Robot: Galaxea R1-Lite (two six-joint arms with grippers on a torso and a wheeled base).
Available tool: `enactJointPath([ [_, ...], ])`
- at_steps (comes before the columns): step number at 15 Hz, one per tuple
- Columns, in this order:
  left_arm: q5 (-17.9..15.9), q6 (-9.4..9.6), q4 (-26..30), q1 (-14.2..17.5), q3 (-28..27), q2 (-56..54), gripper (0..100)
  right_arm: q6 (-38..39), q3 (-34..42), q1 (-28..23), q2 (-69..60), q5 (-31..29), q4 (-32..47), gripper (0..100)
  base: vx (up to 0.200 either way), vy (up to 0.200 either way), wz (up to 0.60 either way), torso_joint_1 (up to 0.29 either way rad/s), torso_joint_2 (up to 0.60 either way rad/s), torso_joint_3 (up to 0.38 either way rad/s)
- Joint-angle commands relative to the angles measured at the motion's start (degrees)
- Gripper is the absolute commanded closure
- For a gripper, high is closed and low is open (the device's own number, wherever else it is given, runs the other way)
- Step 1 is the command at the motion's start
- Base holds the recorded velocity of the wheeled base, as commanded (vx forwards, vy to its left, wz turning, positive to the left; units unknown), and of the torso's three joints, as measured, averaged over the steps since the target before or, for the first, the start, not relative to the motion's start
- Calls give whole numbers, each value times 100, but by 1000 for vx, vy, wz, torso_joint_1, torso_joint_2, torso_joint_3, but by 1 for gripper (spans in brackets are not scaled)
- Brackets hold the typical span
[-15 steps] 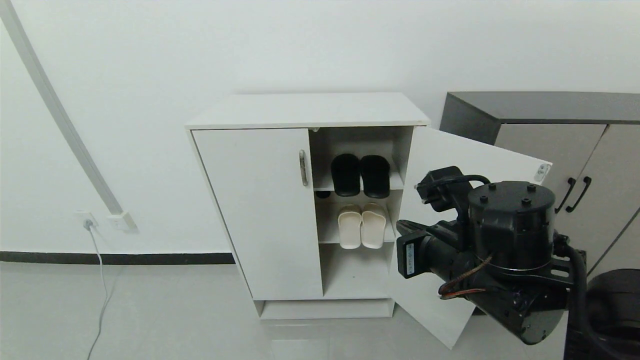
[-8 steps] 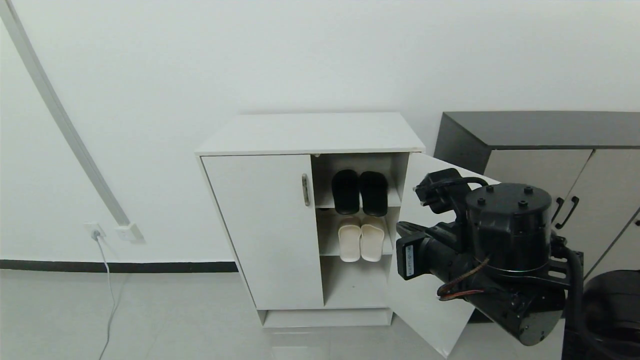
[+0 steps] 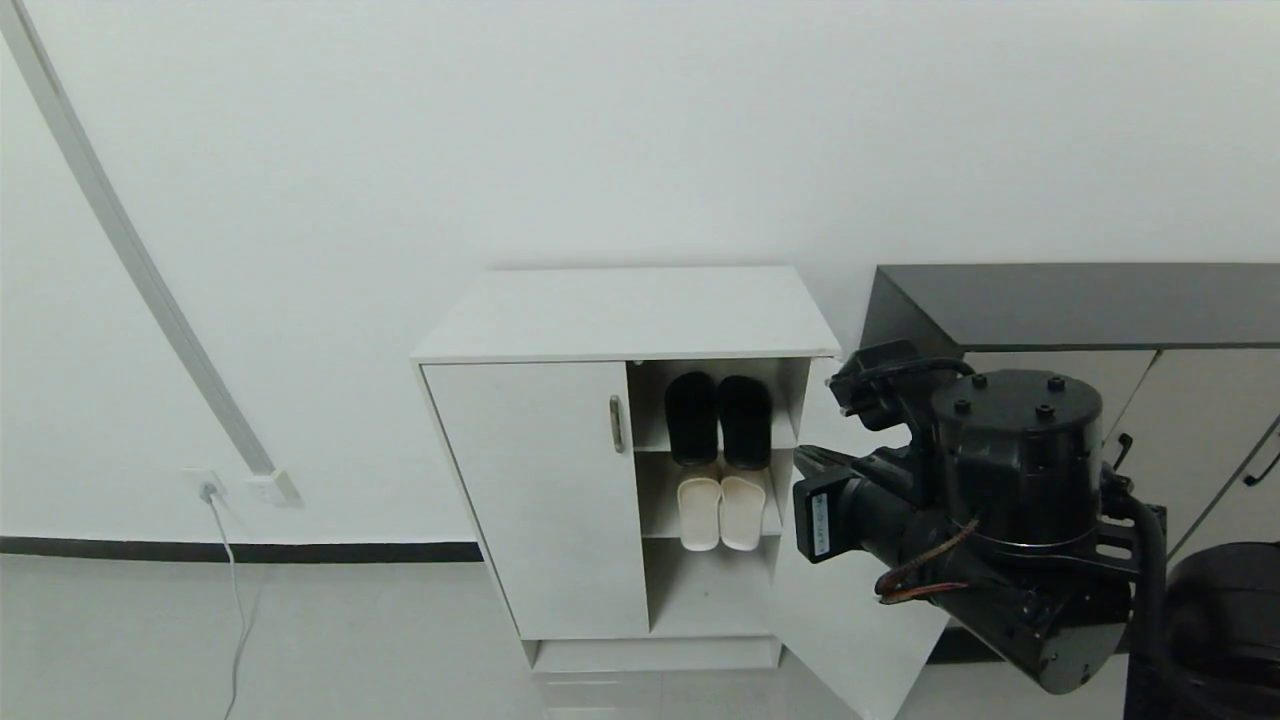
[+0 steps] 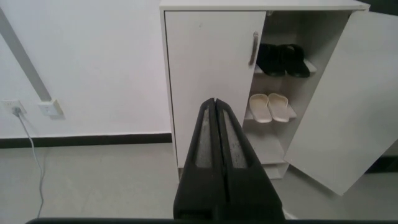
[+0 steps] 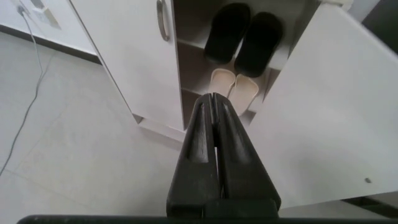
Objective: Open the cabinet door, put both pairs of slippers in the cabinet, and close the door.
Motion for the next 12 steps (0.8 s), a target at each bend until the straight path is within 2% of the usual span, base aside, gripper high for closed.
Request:
enactJointPath([
  [1, 1, -1, -1, 0, 0, -1, 100, -1, -2, -7, 7, -3, -2, 100, 0, 0, 0, 256, -598, -330],
  [8, 1, 8, -1, 0, 0, -1, 100, -1, 59, -51, -2, 23, -11, 100, 0, 0, 0, 224, -498, -279],
  [12, 1, 8, -1, 0, 0, -1, 100, -80, 95, -60, 16, 23, -2, 100, 0, 0, 0, 18, -30, -19],
])
